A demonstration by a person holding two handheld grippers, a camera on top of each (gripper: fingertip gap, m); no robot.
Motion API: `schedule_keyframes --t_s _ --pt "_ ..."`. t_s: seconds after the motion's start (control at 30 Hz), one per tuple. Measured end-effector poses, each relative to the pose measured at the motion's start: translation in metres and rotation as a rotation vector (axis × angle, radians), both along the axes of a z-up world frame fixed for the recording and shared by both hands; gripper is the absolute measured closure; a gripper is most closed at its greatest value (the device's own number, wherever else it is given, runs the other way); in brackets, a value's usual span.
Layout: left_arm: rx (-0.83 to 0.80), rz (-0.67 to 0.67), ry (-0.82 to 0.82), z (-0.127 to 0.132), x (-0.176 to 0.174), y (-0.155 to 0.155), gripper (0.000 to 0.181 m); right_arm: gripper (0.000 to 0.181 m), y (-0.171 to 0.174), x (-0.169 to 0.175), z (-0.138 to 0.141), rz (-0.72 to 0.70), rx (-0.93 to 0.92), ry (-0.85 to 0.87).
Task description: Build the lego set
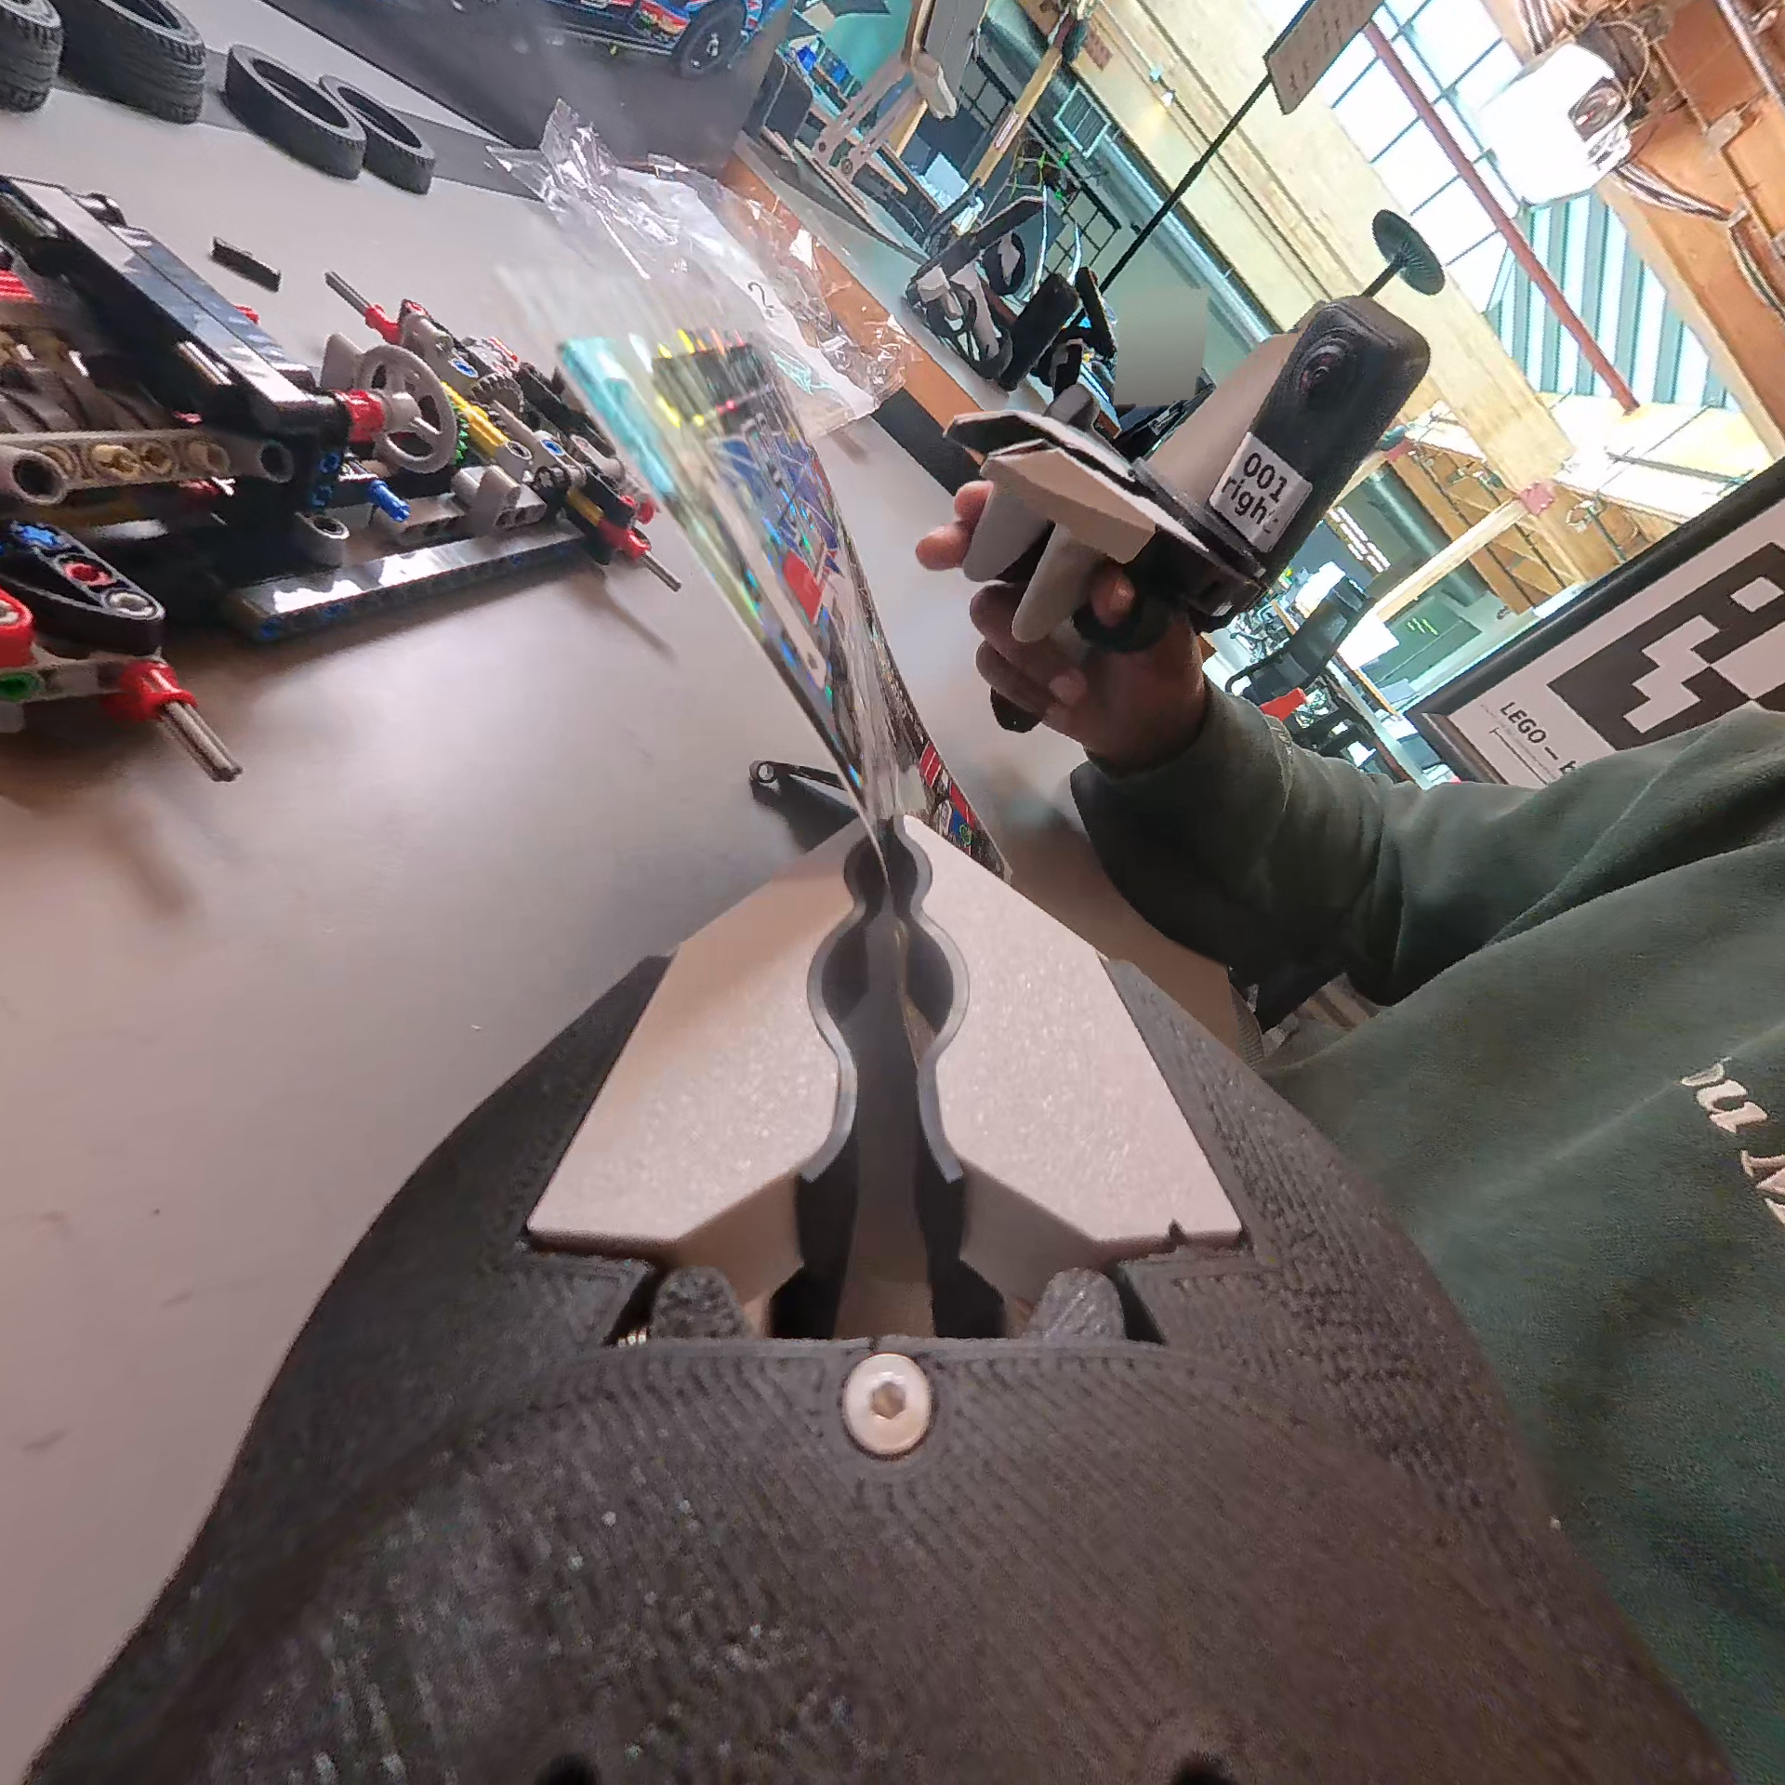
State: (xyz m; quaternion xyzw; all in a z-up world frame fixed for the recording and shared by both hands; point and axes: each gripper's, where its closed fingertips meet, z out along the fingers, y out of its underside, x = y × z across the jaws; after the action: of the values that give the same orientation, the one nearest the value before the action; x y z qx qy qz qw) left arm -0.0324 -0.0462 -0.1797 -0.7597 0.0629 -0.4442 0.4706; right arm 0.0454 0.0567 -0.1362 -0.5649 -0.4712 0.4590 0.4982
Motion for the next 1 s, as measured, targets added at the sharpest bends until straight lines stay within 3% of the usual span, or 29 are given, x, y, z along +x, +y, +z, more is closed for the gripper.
schedule_keyframes --t_s 0.17,0.4,0.63,0.8,1.0 --pt "0.012 -0.018 0.007 0.000 0.003 -0.001 0.181 0.181 -0.010 -0.012 0.023 -0.001 0.130 0.006" --pt "0.027 -0.023 0.006 0.001 0.004 -0.001 0.181 0.181 -0.034 -0.054 0.044 0.028 0.245 -0.048" --pt "0.032 -0.027 0.016 0.001 0.005 -0.002 0.181 0.181 -0.057 -0.076 -0.002 0.067 0.220 -0.214" --pt "0.030 -0.011 0.018 0.000 0.001 0.000 0.181 0.181 -0.053 -0.066 -0.031 0.075 0.215 -0.327" --pt "0.033 0.004 0.015 -0.001 -0.005 0.002 0.181 0.181 -0.054 -0.052 -0.044 0.126 0.215 -0.385"
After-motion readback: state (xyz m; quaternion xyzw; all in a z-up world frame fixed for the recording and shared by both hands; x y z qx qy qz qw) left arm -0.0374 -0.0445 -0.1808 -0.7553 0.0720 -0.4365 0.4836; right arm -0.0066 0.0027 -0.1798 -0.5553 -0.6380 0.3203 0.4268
